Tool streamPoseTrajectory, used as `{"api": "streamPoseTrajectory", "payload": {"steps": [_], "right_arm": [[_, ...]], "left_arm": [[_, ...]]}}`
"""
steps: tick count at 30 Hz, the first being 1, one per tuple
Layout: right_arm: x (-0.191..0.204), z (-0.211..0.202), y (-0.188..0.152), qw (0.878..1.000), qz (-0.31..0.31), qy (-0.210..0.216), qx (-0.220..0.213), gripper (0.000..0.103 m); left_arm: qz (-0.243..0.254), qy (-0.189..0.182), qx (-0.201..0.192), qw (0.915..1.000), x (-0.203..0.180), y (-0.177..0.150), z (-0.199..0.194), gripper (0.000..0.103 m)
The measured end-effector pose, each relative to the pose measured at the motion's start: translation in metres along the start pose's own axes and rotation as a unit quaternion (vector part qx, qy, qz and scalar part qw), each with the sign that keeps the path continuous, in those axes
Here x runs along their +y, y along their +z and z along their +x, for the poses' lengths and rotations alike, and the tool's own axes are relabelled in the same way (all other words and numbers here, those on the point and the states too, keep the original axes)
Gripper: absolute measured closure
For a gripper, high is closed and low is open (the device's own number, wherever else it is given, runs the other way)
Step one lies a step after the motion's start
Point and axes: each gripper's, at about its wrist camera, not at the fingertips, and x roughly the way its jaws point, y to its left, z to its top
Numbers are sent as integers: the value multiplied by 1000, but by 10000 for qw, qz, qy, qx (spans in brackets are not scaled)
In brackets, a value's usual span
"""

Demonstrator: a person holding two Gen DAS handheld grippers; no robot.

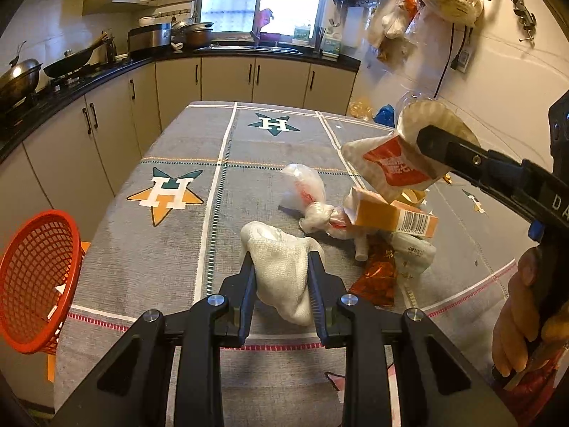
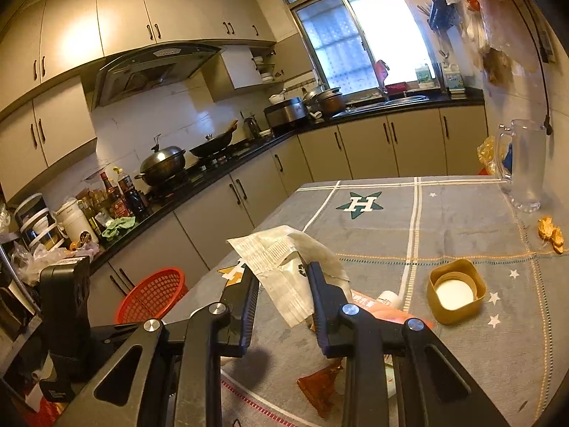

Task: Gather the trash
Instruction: 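Carry the cloth bag and paper bag toward the orange basket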

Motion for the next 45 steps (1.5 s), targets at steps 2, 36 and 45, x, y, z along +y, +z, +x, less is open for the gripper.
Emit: {"api": "streamPoseTrajectory", "payload": {"steps": [2, 36, 45], "right_arm": [[0, -1, 0, 10000, -2, 19, -16, 73], [17, -20, 2, 9967, 477, 654, 76, 73], [42, -4, -1, 9932, 512, 981, 352, 73]], "left_arm": [[10, 7, -4, 10000, -1, 0, -1, 77], [-152, 76, -349, 9992, 34, -12, -53, 77], [-274, 259, -410, 9984, 60, -18, -65, 77]]}}
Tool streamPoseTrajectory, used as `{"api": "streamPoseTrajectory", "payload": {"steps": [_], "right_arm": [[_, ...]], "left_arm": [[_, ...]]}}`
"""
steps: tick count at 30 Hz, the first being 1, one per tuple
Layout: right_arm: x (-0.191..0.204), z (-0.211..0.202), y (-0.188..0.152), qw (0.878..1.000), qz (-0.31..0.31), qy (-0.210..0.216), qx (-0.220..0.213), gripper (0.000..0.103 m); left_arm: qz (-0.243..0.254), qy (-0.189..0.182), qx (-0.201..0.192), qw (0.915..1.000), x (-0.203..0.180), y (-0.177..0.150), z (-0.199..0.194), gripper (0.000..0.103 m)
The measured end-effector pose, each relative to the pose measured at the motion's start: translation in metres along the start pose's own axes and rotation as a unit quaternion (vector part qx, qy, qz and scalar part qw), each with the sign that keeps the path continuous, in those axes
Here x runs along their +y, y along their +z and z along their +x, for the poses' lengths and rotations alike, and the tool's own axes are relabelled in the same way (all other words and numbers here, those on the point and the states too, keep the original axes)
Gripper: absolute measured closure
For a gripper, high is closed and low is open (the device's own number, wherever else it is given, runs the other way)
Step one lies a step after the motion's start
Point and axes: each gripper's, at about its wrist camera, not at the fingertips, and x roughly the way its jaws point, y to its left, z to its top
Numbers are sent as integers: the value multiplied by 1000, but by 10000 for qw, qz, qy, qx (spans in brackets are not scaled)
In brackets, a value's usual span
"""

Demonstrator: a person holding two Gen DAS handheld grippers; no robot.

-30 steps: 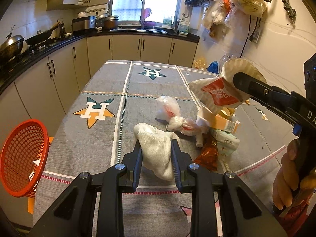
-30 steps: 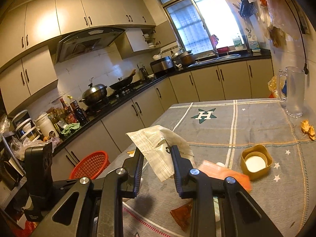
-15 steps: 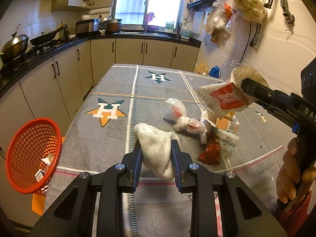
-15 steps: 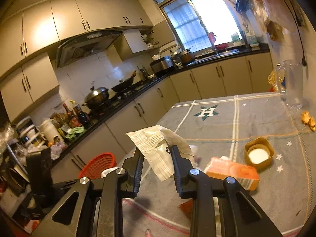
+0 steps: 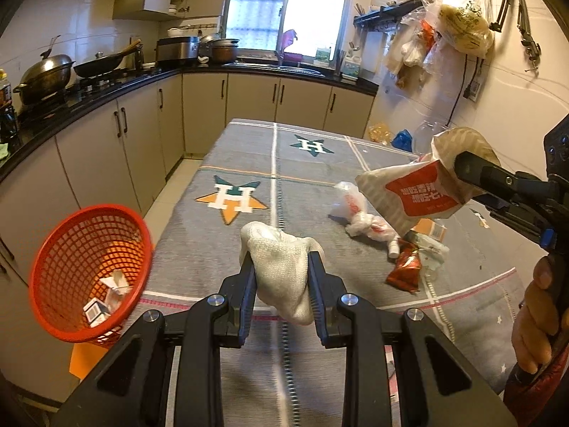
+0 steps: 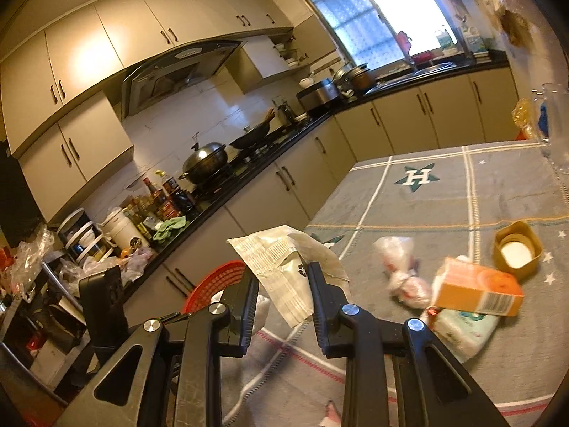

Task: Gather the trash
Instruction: 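Carry the cloth bag and paper bag toward the orange basket, then open both grippers over the orange basket to drop the cloth bag and paper bag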

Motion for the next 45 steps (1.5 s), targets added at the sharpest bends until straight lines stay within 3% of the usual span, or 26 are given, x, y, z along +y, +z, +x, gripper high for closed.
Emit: {"api": "streamPoseTrajectory", "payload": {"steps": [34, 45], "right_arm": [[107, 152, -21, 9880, -424, 860, 1213, 73], [119, 193, -25, 9837, -295, 983, 1474, 73]], "left_arm": [[-779, 962, -87, 9923, 144, -13, -15, 76], [-1021, 1184, 12, 9877, 179, -20, -4, 76]]}}
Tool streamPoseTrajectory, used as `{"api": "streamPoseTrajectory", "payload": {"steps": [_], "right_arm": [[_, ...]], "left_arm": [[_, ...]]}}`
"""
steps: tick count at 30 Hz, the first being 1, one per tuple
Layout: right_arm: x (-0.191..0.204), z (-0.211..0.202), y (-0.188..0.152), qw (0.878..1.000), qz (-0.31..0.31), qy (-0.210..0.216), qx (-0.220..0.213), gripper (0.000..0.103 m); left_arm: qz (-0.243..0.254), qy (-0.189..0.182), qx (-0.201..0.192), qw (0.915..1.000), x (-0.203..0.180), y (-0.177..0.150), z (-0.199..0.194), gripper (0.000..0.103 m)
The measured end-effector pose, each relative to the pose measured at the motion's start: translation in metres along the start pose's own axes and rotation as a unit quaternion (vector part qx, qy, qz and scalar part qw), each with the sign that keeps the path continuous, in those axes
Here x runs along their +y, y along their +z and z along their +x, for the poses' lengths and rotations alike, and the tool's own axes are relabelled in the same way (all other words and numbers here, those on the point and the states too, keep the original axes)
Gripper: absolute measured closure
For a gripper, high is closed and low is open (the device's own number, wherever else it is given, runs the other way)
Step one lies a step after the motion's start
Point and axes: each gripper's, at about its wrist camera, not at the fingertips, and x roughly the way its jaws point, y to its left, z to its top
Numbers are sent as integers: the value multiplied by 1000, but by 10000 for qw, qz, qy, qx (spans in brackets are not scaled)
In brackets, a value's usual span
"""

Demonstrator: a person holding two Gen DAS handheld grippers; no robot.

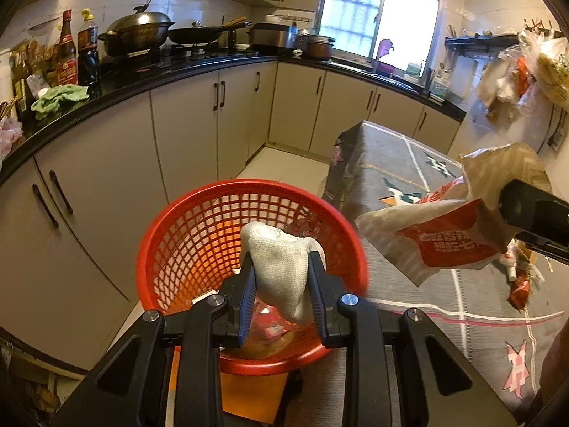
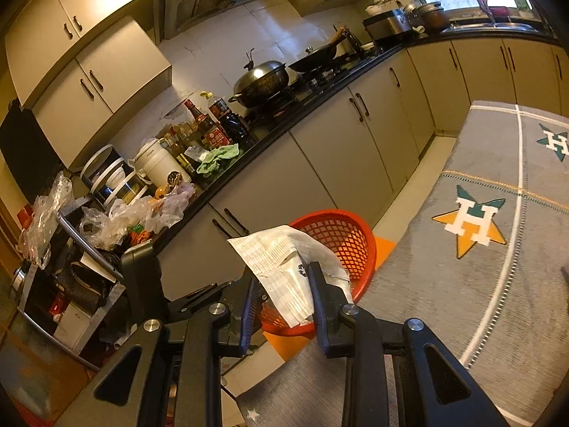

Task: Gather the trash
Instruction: 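Open both grippers over the orange basket to drop the cloth bag and paper bag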

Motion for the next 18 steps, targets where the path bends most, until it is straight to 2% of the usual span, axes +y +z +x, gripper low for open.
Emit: {"api": "streamPoseTrajectory", "payload": {"steps": [18], "right_arm": [[0, 42, 10, 9994, 234, 5, 259, 73]], "left_arm": [[-177, -12, 151, 9997, 26, -3, 20, 76]]}}
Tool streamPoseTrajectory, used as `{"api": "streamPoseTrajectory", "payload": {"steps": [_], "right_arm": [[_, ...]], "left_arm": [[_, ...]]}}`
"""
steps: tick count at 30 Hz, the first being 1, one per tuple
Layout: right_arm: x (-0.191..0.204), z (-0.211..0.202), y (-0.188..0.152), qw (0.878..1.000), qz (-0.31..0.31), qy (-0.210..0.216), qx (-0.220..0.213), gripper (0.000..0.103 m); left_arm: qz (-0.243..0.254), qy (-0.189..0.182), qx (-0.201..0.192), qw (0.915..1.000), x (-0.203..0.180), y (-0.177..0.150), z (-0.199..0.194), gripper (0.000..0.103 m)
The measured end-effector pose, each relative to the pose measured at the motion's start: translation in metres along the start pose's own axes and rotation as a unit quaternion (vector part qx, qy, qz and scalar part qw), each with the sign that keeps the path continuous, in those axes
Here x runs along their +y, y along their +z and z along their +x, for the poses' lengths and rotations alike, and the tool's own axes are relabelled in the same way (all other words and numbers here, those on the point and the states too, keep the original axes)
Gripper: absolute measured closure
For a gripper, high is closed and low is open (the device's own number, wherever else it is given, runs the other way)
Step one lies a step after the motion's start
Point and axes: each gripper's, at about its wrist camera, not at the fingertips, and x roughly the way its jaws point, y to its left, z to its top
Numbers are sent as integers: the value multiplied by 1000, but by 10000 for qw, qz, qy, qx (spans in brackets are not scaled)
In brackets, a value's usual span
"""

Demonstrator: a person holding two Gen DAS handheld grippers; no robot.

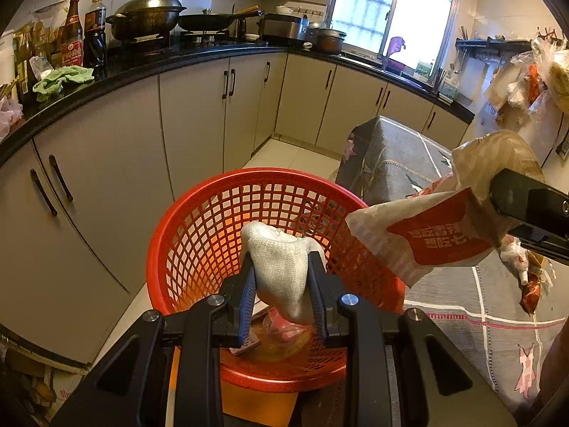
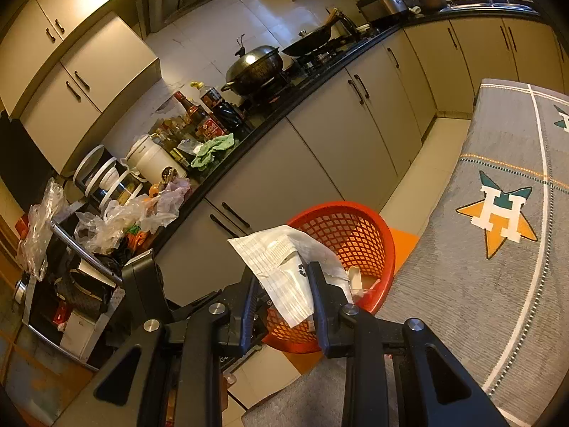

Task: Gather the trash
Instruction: 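Open both grippers over the orange basket to drop the cloth bag and paper bag, then move both grippers back to the remaining trash on the table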

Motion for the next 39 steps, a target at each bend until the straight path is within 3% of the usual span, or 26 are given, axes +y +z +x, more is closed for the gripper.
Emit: {"api": "streamPoseTrajectory", "payload": {"steps": [10, 17, 26, 29, 39], "right_arm": [[-7, 13, 0, 9998, 164, -75, 91, 70], [-5, 7, 1, 9999, 132, -39, 31, 61], [-8, -17, -2, 9997, 122, -106, -176, 57], [-9, -27, -6, 9994, 89, -227, -257, 44], [-14, -61, -21, 9977, 46, -546, -408, 43]], "left_arm": [[35, 81, 45, 10000, 1, 0, 8, 74], [59, 146, -18, 9999, -3, 1, 5, 67], [132, 247, -111, 9995, -12, 2, -6, 64], [183, 287, -189, 9992, -18, 2, -12, 57], [358, 361, -315, 9982, -42, 1, -32, 48]]}}
